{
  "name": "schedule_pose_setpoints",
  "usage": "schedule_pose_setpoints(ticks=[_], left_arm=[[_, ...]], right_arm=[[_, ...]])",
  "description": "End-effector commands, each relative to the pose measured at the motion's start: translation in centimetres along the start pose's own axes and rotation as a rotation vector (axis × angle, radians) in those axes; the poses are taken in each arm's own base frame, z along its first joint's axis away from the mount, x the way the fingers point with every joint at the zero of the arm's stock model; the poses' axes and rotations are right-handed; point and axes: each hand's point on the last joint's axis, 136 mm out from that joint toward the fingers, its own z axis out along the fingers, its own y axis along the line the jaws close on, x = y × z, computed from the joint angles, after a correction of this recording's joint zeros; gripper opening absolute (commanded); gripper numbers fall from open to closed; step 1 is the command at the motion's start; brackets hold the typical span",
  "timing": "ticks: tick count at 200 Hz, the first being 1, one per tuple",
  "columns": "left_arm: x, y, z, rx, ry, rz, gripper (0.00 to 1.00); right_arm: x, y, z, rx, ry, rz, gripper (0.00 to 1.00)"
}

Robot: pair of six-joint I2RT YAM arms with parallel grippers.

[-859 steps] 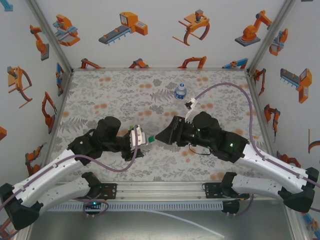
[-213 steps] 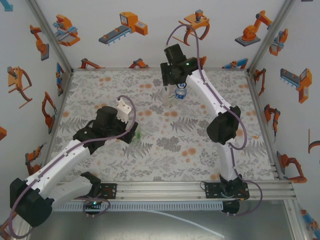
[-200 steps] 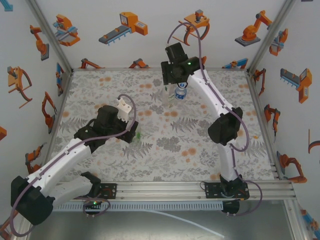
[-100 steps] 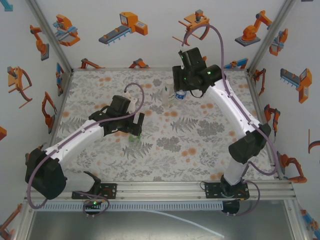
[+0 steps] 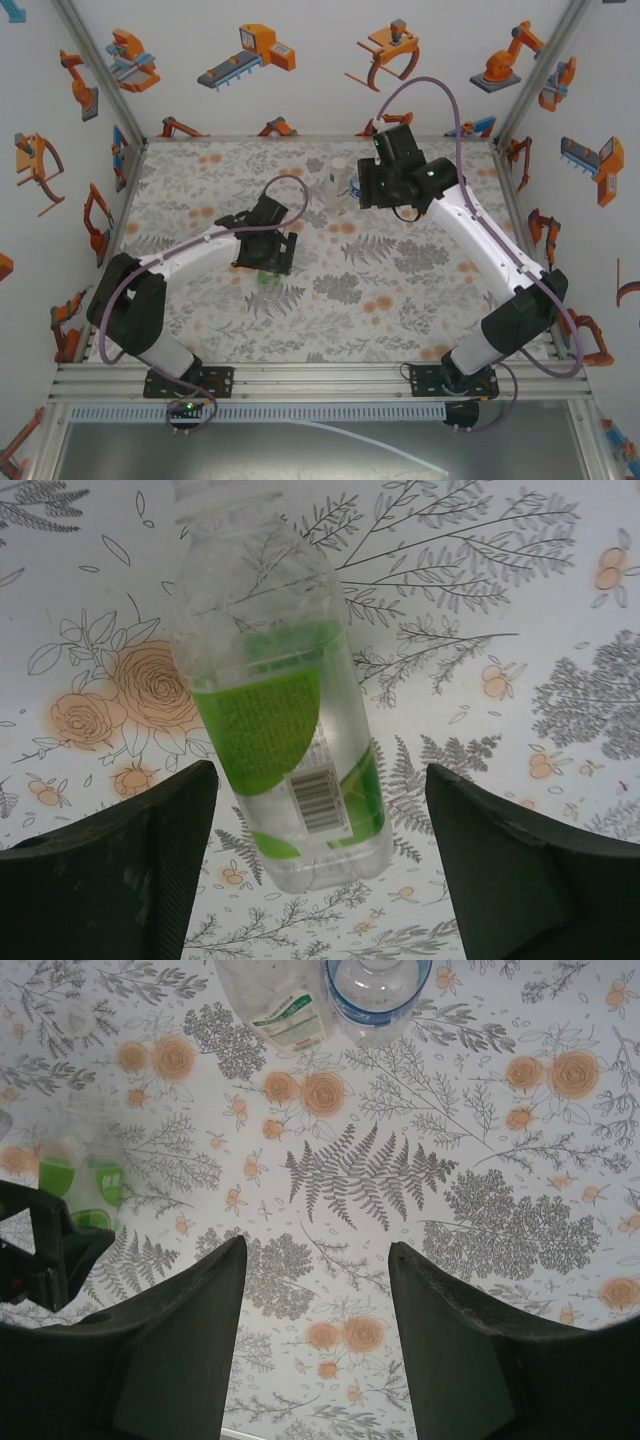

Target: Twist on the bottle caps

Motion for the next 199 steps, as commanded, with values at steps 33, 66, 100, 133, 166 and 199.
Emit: schedule_pose_setpoints(ticks=[33,66,100,133,166,199], left_arm=[[1.3,0.1,1.9,-0.036,0.057,-0.060,0.71],[2.0,0.0,3.1,-0.042,0.091,-0.060,0.67],[2.6,0.1,3.7,-0.062,0.106,-0.049,0.63],[3.1,0.2,4.0,-0.067,0.111,-0.044,0.54],[2.4,-0.7,2.6,-0.035,0.069,-0.015,0.44],[0.9,-2.9,0.2,0.063,-0.004,0.034,0.39]], right_arm=[[1.0,-0.3,-0.6,-0.016,-0.011,0.016,0.55],[1.8,-0.6,-0.9,-0.016,-0.007,0.017,0.55],[2.2,-0.8,-1.4,-0.015,-0.015,0.027,0.54],[2.6,-0.8,-2.0,-0.027,-0.018,0.043,0.53],[2.7,-0.3,-3.3,-0.079,-0.045,0.072,0.52],[3.0,0.8,-4.7,-0.179,-0.081,0.119,0.51]])
